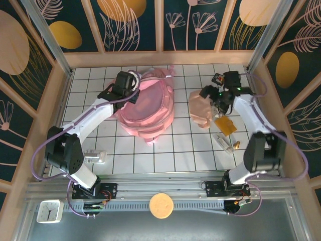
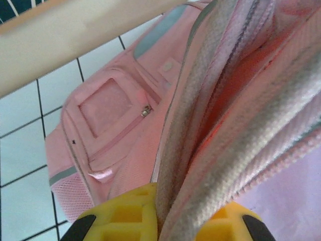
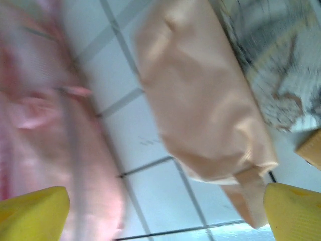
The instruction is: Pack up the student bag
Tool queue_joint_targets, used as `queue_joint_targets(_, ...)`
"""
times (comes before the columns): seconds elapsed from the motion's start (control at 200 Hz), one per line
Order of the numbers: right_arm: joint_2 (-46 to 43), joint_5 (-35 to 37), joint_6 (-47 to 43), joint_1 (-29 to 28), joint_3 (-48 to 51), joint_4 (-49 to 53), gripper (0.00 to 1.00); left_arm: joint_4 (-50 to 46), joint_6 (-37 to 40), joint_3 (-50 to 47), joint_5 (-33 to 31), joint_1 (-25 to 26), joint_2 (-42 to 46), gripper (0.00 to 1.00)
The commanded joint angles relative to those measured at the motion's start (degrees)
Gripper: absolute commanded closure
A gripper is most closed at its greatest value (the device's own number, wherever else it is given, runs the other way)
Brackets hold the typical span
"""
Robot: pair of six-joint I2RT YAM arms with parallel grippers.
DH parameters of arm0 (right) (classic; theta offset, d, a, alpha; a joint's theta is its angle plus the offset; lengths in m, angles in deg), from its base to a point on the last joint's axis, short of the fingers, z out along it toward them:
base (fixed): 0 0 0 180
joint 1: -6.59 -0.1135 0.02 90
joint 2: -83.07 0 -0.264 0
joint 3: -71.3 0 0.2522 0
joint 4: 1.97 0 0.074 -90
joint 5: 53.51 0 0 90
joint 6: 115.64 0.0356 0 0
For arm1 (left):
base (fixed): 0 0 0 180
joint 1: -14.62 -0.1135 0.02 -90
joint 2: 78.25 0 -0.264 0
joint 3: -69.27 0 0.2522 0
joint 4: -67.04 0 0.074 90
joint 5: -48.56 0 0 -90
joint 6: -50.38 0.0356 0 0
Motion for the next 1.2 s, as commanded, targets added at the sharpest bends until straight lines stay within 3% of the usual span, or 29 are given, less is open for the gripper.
queue_joint_targets(0.0, 6.1, 5.0, -6.7, -2.0, -4.4, 8.3, 0.03, -5.8, -4.7, 2.2, 1.7, -0.6, 1.6, 1.00)
queue_joint_targets(0.225, 16.5, 11.0, -10.8, -4.3, -10.8, 12.9, 0.08, -6.0, -4.1, 1.4, 2.0, -0.7, 3.1, 1.00)
queue_joint_targets(0.61, 23.0, 10.1, -11.5, -7.3, -10.6, 10.2, 0.13, -5.6, -3.3, 0.0, 1.8, -0.7, 4.2, 1.00)
queue_joint_targets(0.766, 25.0, 8.4, -10.9, -8.4, -10.2, 8.3, 0.22, -5.4, -2.7, -0.1, 1.5, -0.7, 4.4, 1.00)
queue_joint_targets(0.876, 25.7, 8.4, -10.3, -8.4, -9.1, 7.2, 0.37, -5.2, -2.4, -0.3, 1.4, -0.7, 4.5, 1.00)
queue_joint_targets(1.136, 23.4, 9.9, -9.3, -9.1, -8.0, 6.2, 1.00, -5.0, -2.4, -1.0, 1.7, -0.7, 4.9, 1.00)
queue_joint_targets(1.196, 21.5, 9.9, -9.0, -9.4, -8.2, 6.3, 1.00, -4.9, -3.0, -0.9, 2.1, -0.7, 5.1, 1.00)
